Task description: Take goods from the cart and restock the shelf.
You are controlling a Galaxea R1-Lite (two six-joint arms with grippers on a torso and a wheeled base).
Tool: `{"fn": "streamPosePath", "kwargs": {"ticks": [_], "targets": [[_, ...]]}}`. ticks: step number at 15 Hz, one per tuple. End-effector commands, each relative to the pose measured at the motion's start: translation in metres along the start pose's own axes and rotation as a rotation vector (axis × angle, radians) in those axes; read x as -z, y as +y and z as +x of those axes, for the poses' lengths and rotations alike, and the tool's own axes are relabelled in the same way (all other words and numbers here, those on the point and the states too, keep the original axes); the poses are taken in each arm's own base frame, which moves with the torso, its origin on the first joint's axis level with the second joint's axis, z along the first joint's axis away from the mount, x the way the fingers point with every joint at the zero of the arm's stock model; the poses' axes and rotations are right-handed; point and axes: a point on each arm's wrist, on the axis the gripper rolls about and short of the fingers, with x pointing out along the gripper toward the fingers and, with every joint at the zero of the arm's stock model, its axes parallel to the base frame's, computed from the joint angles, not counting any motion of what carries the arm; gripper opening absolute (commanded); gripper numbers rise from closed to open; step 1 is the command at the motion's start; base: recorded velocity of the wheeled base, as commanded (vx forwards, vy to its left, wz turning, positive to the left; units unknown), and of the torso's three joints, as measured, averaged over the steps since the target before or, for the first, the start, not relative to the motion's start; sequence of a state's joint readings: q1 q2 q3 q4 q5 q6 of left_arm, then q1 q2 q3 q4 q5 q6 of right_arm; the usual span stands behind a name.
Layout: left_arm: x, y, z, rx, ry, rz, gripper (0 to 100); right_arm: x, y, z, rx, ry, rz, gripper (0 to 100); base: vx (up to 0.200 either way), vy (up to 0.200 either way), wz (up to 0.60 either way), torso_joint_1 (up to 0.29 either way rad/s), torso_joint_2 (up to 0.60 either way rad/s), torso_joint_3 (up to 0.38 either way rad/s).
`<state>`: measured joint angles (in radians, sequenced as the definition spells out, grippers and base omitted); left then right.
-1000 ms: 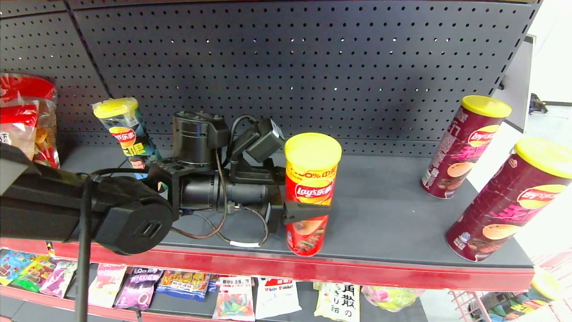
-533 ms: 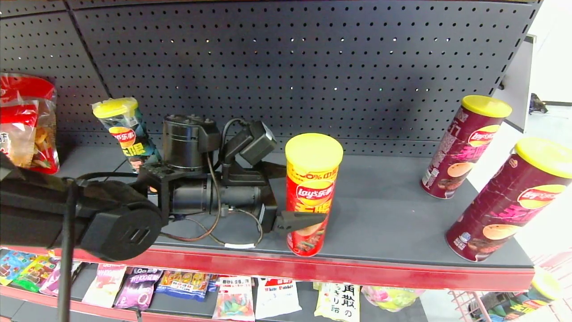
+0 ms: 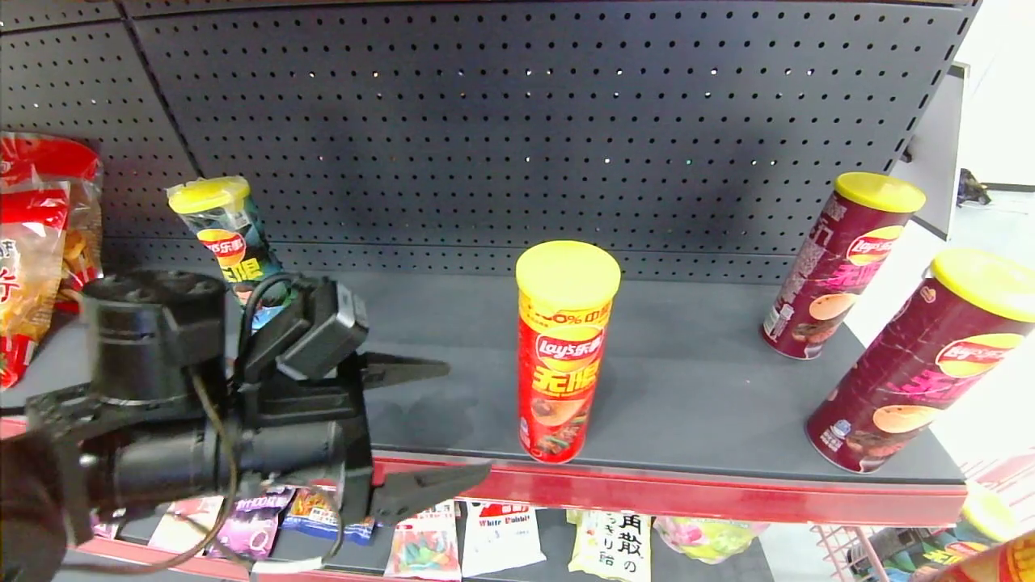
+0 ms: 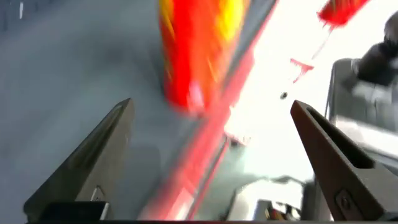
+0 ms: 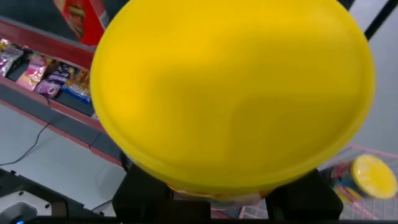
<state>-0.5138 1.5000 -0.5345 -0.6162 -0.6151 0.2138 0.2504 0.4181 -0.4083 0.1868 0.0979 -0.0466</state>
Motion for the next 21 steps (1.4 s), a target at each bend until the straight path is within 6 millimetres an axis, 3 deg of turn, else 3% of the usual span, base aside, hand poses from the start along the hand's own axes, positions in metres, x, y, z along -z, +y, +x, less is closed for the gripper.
{"fn": "streamPosePath", "kwargs": {"ticks": [1, 4, 8, 16, 21], "targets": [[0.022, -0.042, -0.053, -0.097, 0.005, 0.016, 100, -0.053, -0.001, 0.056, -0.116, 0.076, -0.015, 0, 0.0, 0.0, 0.0, 0.0, 0.0, 0.0], [0.034, -0.062, -0.078, -0.163, 0.028, 0.013, 100, -0.076, 0.004, 0.093, -0.175, 0.122, -0.029, 0, 0.0, 0.0, 0.0, 0.0, 0.0, 0.0], [0.035, -0.075, -0.097, -0.193, 0.034, 0.013, 100, -0.088, 0.006, 0.13, -0.178, 0.077, -0.063, 0, 0.0, 0.0, 0.0, 0.0, 0.0, 0.0], [0.035, -0.074, -0.097, -0.197, 0.042, 0.008, 100, -0.11, 0.02, 0.146, -0.2, 0.048, -0.095, 0, 0.0, 0.0, 0.0, 0.0, 0.0, 0.0], [0.035, -0.073, -0.094, -0.195, 0.053, 0.004, 100, -0.119, 0.045, 0.158, -0.185, 0.049, -0.117, 0, 0.0, 0.0, 0.0, 0.0, 0.0, 0.0]]}}
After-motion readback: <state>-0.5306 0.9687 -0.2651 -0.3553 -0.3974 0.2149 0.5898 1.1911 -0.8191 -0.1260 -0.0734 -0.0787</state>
